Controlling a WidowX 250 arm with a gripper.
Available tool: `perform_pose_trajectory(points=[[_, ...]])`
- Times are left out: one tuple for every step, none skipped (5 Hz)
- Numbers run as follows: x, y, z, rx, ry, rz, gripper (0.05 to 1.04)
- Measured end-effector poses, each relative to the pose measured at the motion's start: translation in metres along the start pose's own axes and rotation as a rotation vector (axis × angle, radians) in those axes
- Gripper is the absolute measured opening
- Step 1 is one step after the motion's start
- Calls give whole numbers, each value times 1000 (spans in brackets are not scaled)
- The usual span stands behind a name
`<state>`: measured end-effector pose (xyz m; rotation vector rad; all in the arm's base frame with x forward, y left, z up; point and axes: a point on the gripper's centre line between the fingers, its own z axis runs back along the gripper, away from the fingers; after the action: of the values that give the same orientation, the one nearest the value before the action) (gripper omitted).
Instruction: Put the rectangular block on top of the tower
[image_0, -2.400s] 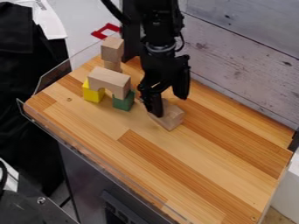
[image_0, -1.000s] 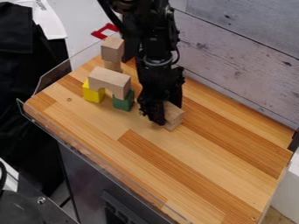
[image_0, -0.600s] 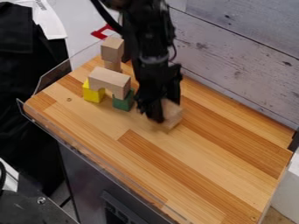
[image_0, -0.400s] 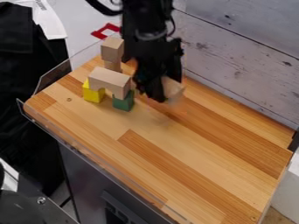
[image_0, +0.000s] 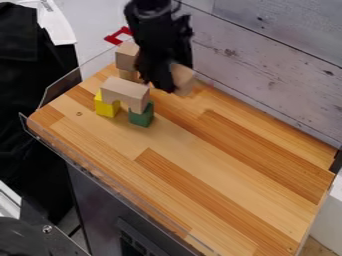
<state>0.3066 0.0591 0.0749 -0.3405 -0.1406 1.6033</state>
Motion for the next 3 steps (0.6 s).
perform_pose_trajectory(points=[[17,4,4,1,-17,41,610],[30,9,7,9,-27,68,610],[41,14,9,16,-38,87,610]])
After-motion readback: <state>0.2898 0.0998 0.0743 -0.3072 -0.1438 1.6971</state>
